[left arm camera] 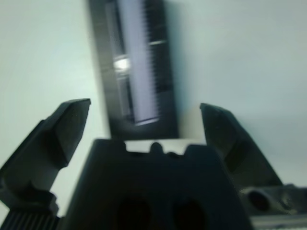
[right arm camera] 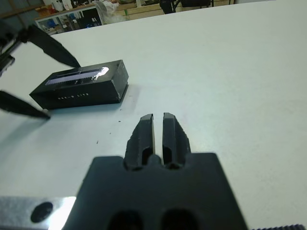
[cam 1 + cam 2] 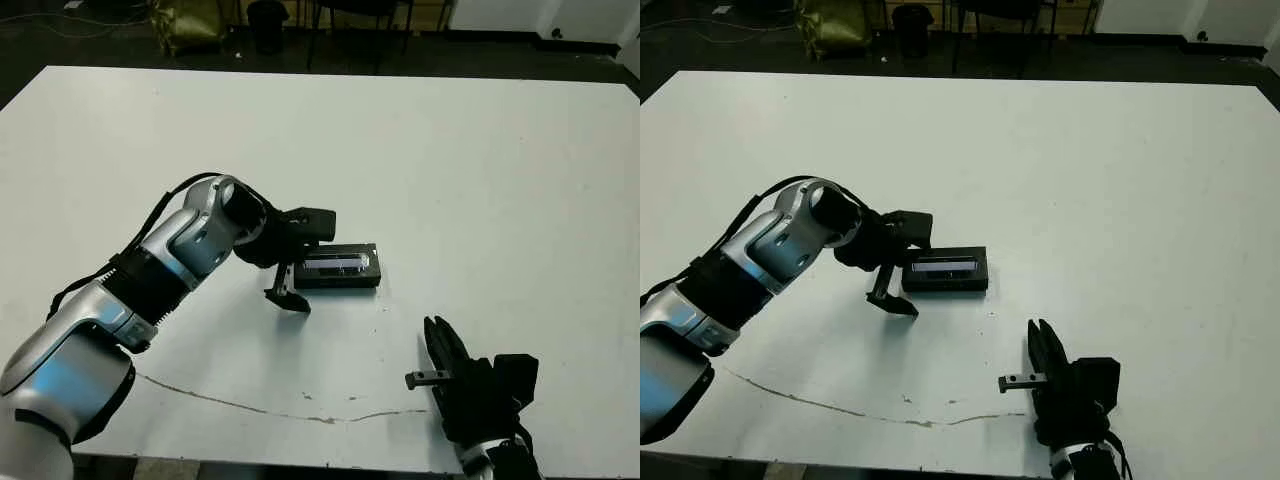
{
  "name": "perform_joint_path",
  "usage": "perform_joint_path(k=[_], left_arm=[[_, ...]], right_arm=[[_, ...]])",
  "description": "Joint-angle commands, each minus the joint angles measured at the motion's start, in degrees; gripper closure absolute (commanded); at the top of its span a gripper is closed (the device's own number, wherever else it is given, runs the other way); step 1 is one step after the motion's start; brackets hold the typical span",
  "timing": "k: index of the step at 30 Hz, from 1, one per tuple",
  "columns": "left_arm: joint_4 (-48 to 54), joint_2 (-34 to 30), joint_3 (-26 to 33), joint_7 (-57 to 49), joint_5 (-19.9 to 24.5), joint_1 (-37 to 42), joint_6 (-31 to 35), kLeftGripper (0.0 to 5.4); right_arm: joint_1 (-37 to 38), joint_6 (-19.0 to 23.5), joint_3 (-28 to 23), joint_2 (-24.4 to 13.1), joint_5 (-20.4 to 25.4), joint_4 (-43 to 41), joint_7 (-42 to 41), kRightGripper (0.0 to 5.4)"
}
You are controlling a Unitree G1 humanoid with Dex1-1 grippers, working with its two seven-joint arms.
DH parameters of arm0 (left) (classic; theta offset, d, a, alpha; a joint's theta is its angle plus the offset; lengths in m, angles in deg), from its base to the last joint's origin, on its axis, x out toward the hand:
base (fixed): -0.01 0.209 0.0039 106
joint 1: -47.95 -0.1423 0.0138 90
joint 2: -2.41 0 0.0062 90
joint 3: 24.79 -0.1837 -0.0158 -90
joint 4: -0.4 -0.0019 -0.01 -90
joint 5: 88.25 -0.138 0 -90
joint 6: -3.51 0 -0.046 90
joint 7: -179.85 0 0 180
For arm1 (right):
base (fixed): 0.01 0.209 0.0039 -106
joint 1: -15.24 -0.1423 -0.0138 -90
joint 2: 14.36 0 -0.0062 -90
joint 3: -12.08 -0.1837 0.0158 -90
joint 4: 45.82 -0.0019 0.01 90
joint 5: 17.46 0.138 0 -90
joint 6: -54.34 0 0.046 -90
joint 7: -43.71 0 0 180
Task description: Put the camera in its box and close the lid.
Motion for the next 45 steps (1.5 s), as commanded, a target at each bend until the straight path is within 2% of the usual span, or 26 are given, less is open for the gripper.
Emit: perform_joint_path(k=[1,4,6,9,12,15,19,22,25,27,30,31,33,36,39,42,45], left_arm=[[-2.63,-1.79,2.82,-5.25,-1.85,-0.14,-3.08,0.02],[-4.79,-2.83,6.80,-8.84,-1.33,1.01,-6.51,0.02],[-6.62,-3.52,9.48,-10.78,-0.56,1.66,-8.05,0.02],[-9.38,-4.70,13.40,-10.74,2.33,2.87,-8.07,0.02],[-14.51,-6.43,16.84,-4.24,8.48,5.10,-9.54,0.02],[-20.42,-7.77,17.88,8.51,13.96,9.03,-7.73,0.02],[-24.58,-8.33,18.52,22.46,17.65,11.56,-6.64,0.02],[-24.33,-9.18,14.78,24.74,22.79,10.98,-6.83,0.02],[-21.96,-10.97,10.19,24.74,28.11,9.88,-7.41,0.02],[-19.24,-12.37,6.90,24.74,30.90,9.47,-6.48,0.02],[-11.66,-15.54,-0.30,24.74,33.33,9.88,-5.56,0.02],[-9.01,-16.20,-1.26,24.74,33.78,9.63,-5.32,0.02],[-5.29,-16.06,0.68,24.74,33.19,8.16,-4.17,0.02],[4.25,-15.07,8.85,12.38,32.77,1.35,1.90,0.11],[15.24,-10.93,18.27,-4.91,35.18,-9.02,8.52,0.61],[23.72,-5.26,23.98,-18.16,35.82,-18.54,8.67,1.35],[30.42,0.16,25.69,-28.84,34.02,-25.81,7.86,2.09]], right_arm=[[2.55,1.49,-0.57,0.13,-0.47,-0.13,0.52,5.40],[2.05,1.39,-0.75,0.12,-0.19,0.10,0.19,5.40],[1.49,-1.65,-1.11,0.08,1.29,1.67,-1.85,5.40],[0.61,-1.56,-1.71,-0.11,0.65,3.14,-2.06,5.40],[0.41,-1.46,-2.18,0.11,0.90,3.20,-2.31,5.40],[0.31,-2.07,-2.41,0.20,0.60,3.01,-2.50,5.40],[-0.03,0.84,-2.56,0.28,-0.05,1.88,-1.37,5.40],[-0.09,2.73,-2.27,-0.05,-0.88,0.09,-1.01,5.40],[-0.50,-0.01,-3.20,-0.19,1.21,1.86,-3.55,5.40],[-0.55,0.24,-3.72,0.15,1.30,2.27,-3.33,5.40],[-0.70,0.76,-3.91,-0.44,-0.45,1.72,-2.78,5.40],[-0.68,0.64,-4.11,-0.06,0.15,1.67,-2.92,5.40],[-0.72,1.57,-4.12,0.24,0.09,1.15,-2.58,5.40],[-1.30,1.94,-4.01,0.01,-0.76,1.66,-2.49,5.40],[-1.70,1.33,-4.42,0.29,0.63,2.20,-3.45,5.40],[-1.80,0.66,-4.91,0.20,0.21,3.01,-3.37,5.40],[-1.82,0.98,-5.03,0.05,-0.31,3.38,-3.24,5.40]])
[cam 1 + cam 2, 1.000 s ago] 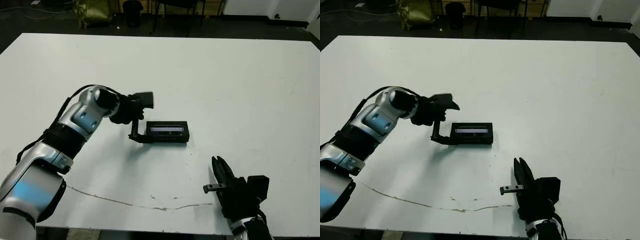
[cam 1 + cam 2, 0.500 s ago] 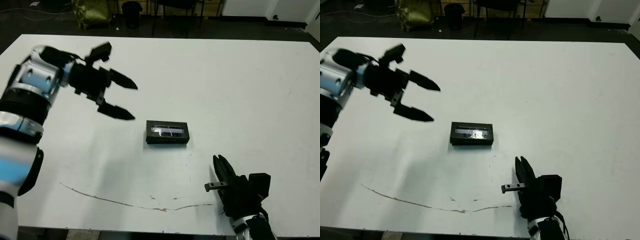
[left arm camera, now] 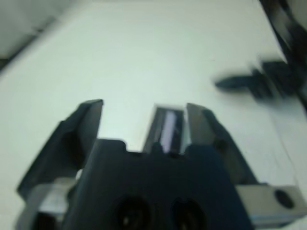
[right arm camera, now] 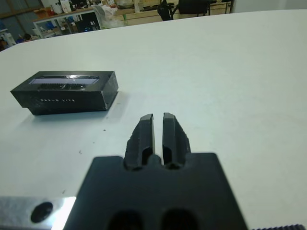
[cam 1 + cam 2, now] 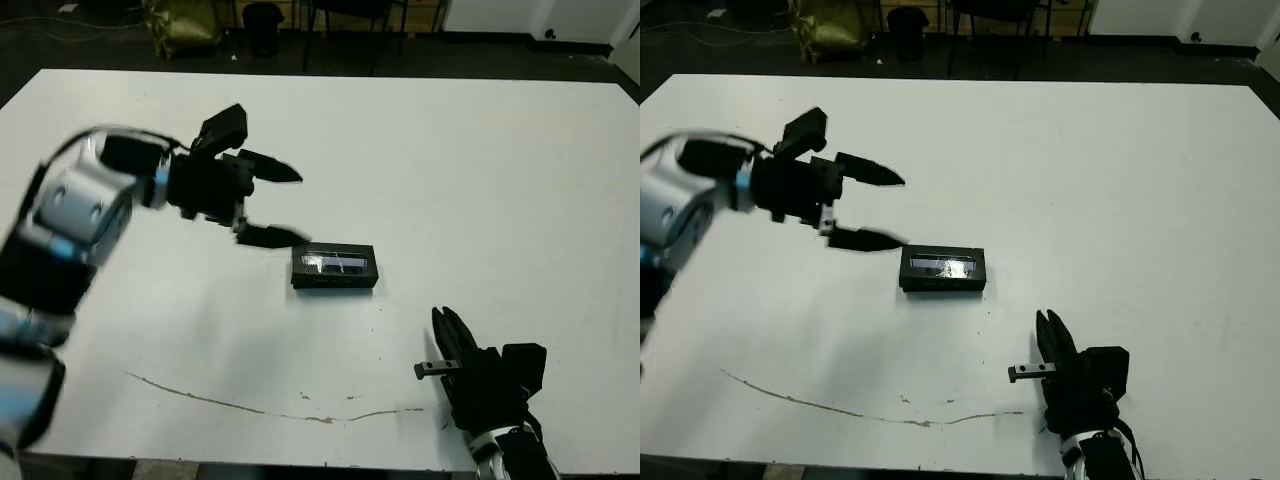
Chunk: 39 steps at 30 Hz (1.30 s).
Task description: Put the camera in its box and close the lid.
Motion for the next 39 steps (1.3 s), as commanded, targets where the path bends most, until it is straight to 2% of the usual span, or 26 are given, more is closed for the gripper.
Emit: perform_joint_path(k=[1,6,8,10,12,13,15,20,23,26,30,33,38,39], left_arm=[[6.67,5.49,1.63,-11.14,-1.93,-8.44,1.10,2.35],[12.55,12.18,0.05,-22.58,-4.57,-15.99,2.47,3.58],[13.37,15.04,-0.76,-26.53,-5.81,-18.36,2.19,4.05],[13.70,17.70,-1.38,-29.78,-6.55,-20.42,1.93,4.55],[13.51,19.77,-2.69,-32.51,-8.41,-22.15,0.67,5.06],[13.36,20.82,-3.47,-34.06,-9.65,-22.80,0.16,5.30],[13.10,22.75,-4.90,-37.00,-12.11,-23.67,-0.46,5.35],[8.10,28.57,-6.73,-42.30,-15.73,-24.45,-4.43,5.35],[3.09,31.94,-7.04,-44.27,-16.84,-24.02,-7.89,5.35],[-0.07,34.89,-6.69,-45.55,-16.31,-23.52,-7.59,5.35],[-2.98,35.38,-8.03,-46.24,-17.02,-23.91,-9.40,5.35],[-4.29,35.76,-8.78,-47.09,-17.40,-24.71,-9.98,5.35],[-5.23,35.54,-9.25,-49.31,-18.46,-25.23,-8.19,5.35],[-5.72,35.15,-9.22,-49.50,-18.76,-25.28,-8.32,5.35]], right_arm=[[1.06,-0.27,-0.74,-0.21,0.09,1.70,-0.54,5.40],[0.68,-3.19,-1.39,0.01,1.35,4.09,-2.51,5.40],[1.16,-1.10,-0.93,0.40,0.32,2.77,-1.07,5.40],[1.63,-0.74,-0.46,0.75,-0.36,1.99,-0.33,5.40],[1.58,-2.73,-0.52,0.73,0.48,3.02,-1.41,5.40],[1.65,-1.25,-0.48,0.66,0.55,2.40,-1.01,5.40],[1.86,0.49,-0.31,0.62,0.99,1.19,-0.74,5.40],[1.59,-2.33,0.04,0.72,1.58,2.34,-2.03,5.40],[1.38,-0.99,-0.18,1.02,1.86,2.67,-1.37,5.40],[1.64,-1.47,0.13,1.07,1.28,2.55,-1.14,5.40],[2.37,-1.09,0.62,1.24,0.74,1.68,-0.53,5.40],[3.16,1.10,1.28,1.03,-0.01,-0.40,0.61,5.40],[3.75,1.70,1.69,0.70,0.37,-1.51,0.53,5.40],[3.77,0.31,1.72,0.49,0.53,-1.14,-0.17,5.40]])
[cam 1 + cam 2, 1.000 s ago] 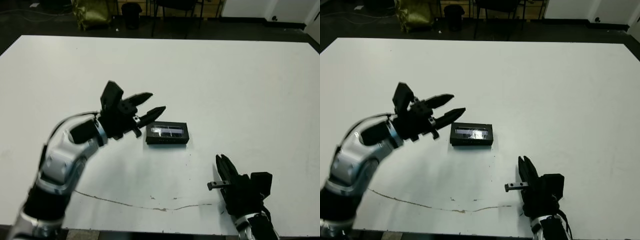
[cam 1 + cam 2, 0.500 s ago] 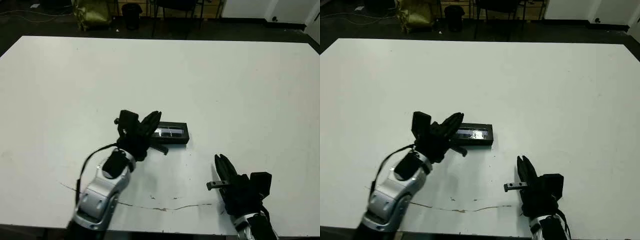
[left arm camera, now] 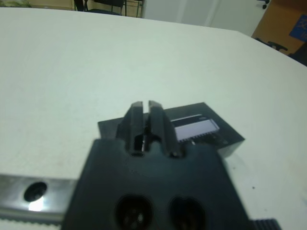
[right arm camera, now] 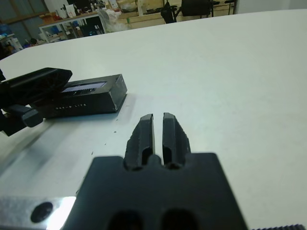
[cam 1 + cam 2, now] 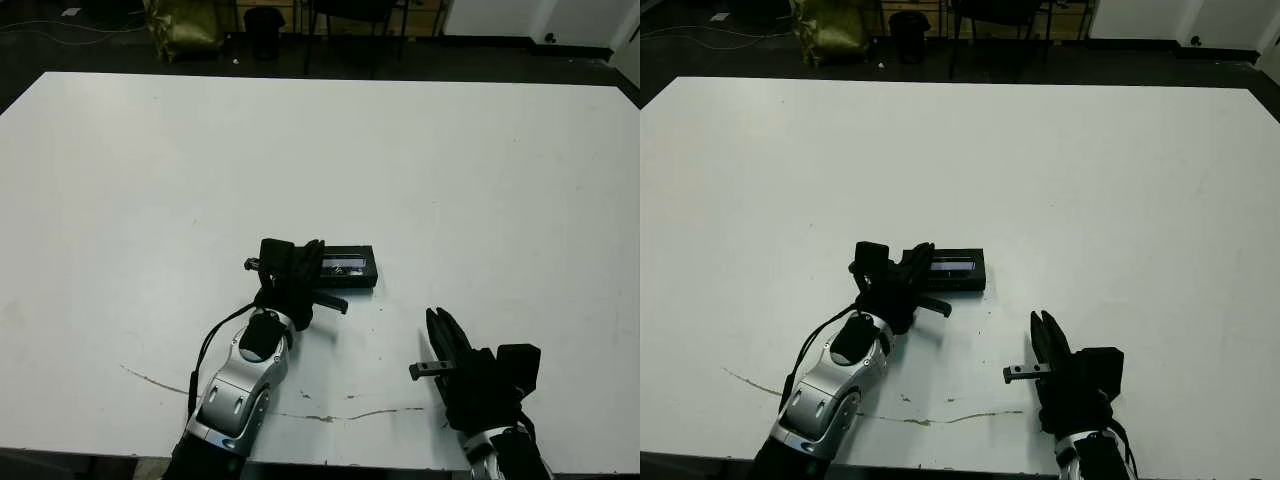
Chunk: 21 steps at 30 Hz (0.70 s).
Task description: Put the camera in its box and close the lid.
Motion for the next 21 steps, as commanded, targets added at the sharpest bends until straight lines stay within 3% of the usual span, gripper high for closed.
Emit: perform_joint_path(k=[1,10,12,14,21], left_arm=[[-2.52,2.03,-0.57,-1.34,-1.50,-2.26,1.91,5.35],[-4.78,0.21,0.64,-2.44,-3.29,-3.73,6.77,5.35],[-4.27,-0.15,0.76,-2.27,-3.68,-4.13,8.27,5.35],[-3.49,-0.58,0.80,-1.76,-3.74,-4.65,9.42,5.35],[-3.73,-1.25,0.04,0.30,-4.10,-5.50,9.13,5.35]], right_arm=[[3.30,0.09,-0.11,-0.30,0.25,0.05,-0.37,5.40],[3.23,-0.53,-0.17,-0.31,0.58,1.16,-1.18,5.40],[2.87,-4.29,-0.36,-0.35,1.19,3.22,-2.89,5.40],[2.73,-5.01,-0.32,-0.20,0.87,3.84,-2.84,5.40],[2.68,-2.90,0.31,0.04,0.57,2.26,-1.49,5.40]])
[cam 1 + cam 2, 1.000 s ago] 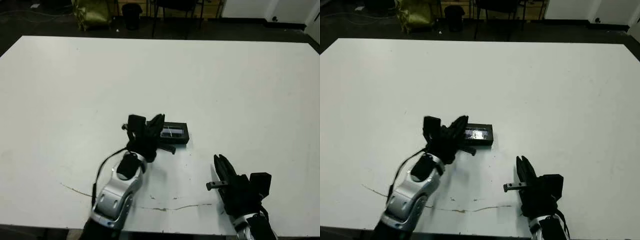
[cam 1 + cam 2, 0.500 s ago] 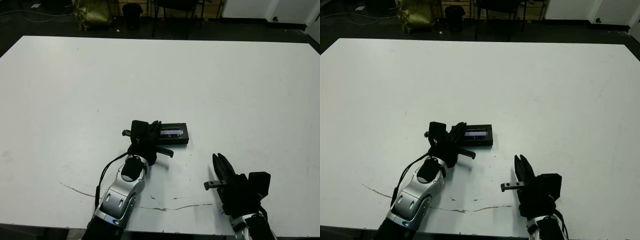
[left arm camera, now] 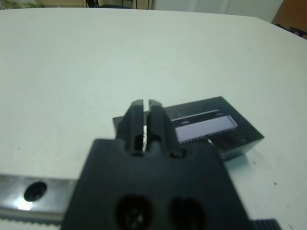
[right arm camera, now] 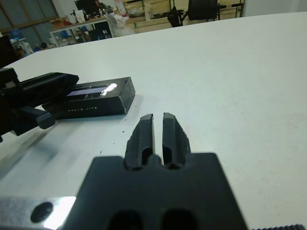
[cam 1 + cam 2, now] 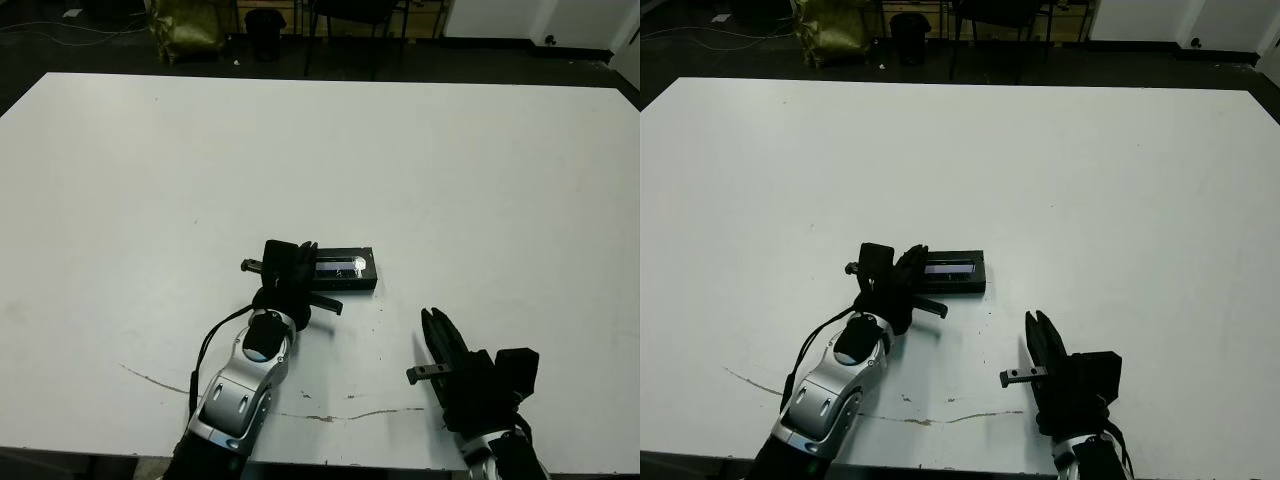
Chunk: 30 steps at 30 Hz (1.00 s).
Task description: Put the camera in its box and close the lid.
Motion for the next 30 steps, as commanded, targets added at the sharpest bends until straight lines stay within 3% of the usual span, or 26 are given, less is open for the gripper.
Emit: perform_joint_path(k=[1,4,13,16,21,28,30], left_arm=[[-4.39,-0.61,-0.50,0.77,-0.47,-5.02,4.75,5.35],[-4.40,1.09,-1.05,0.49,-0.35,-4.21,7.04,5.35],[-4.80,3.08,-2.30,1.17,0.83,0.80,16.10,5.35],[-4.30,2.42,-2.25,1.79,1.51,0.86,16.08,5.35],[-0.13,-0.24,0.01,4.73,3.67,-1.99,9.40,5.35],[8.70,-5.16,6.42,8.67,3.85,-6.64,-9.54,5.35],[11.61,-5.60,9.35,9.08,5.48,-7.62,-12.71,5.35]], right_arm=[[2.42,-0.45,-0.37,0.06,0.40,0.88,-0.21,5.40],[2.55,2.21,-0.16,0.13,-1.47,-0.54,1.80,5.40],[3.12,-0.36,-0.07,0.63,-1.95,-0.37,2.69,5.40],[3.13,-1.04,-0.20,0.67,-1.67,-0.31,2.47,5.40],[2.96,1.96,-0.61,0.11,-2.51,-1.72,3.84,5.40],[2.22,6.30,-1.51,-0.74,-3.58,-4.58,4.83,5.40],[2.08,9.35,-1.60,-0.70,-3.91,-6.59,5.42,5.40]])
